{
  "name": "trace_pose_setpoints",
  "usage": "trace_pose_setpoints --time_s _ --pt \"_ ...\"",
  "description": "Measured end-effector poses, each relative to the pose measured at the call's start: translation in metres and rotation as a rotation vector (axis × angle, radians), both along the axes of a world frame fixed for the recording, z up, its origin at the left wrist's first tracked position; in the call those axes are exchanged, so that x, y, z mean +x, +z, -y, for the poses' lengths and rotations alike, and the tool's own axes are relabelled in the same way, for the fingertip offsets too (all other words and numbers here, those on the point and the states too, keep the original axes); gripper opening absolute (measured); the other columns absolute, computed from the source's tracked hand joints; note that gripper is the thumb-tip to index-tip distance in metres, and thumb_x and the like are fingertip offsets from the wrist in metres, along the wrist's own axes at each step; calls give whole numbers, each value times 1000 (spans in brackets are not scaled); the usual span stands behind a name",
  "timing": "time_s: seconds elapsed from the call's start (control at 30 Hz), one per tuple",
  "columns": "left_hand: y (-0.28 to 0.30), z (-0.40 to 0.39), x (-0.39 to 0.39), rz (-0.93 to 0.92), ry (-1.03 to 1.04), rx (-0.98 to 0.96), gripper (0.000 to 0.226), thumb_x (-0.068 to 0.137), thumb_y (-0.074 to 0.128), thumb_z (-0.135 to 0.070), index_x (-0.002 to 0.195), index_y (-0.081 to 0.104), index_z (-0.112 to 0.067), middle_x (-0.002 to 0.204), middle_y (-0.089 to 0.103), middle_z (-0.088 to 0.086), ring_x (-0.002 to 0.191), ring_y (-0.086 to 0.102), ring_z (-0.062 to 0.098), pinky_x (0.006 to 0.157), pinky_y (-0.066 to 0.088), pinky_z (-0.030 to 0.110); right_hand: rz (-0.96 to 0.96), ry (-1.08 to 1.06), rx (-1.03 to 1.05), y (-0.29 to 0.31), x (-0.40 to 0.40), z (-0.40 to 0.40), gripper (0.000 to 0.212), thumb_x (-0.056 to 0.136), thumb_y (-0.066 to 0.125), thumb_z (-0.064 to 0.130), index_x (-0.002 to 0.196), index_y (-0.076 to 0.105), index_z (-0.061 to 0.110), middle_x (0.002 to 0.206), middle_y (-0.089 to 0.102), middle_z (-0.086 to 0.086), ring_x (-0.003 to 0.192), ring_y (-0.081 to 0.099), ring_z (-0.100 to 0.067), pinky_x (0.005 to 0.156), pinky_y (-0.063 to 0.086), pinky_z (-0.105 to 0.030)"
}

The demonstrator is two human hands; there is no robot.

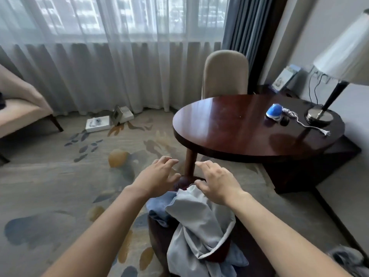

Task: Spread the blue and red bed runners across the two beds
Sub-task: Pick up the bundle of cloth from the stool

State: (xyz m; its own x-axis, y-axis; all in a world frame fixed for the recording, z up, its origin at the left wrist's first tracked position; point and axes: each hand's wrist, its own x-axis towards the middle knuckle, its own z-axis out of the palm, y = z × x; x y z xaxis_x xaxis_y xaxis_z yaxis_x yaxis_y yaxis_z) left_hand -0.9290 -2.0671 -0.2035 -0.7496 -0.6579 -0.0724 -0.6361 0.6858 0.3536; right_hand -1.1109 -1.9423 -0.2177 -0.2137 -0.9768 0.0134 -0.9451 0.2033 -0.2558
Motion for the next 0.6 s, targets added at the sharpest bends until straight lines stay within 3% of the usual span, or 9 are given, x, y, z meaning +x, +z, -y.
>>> trace_pose_setpoints --time_s 0.23,0.43,0.6 --pt "-109 55 -72 152 -158 149 56 94 52 -45 146 40 -26 149 38 -1 133 40 24 108 38 38 81 -144 230 -104 -47 29 61 93 50 47 147 32 25 143 45 2 128 45 -21 104 41 -41" --pt "-225 58 -106 264 -211 243 80 84 64 -46 152 25 -26 162 15 3 141 30 30 108 40 43 118 -165 448 -207 -70 37 69 91 54 51 149 27 25 144 41 -1 131 42 -24 105 41 -41" --pt "-313 67 -129 420 -243 261 100 77 71 -50 154 12 -26 163 4 6 148 14 30 111 36 47 151 -148 558 -292 -81 47 93 80 68 55 152 16 26 155 24 -2 142 29 -25 105 41 -45"
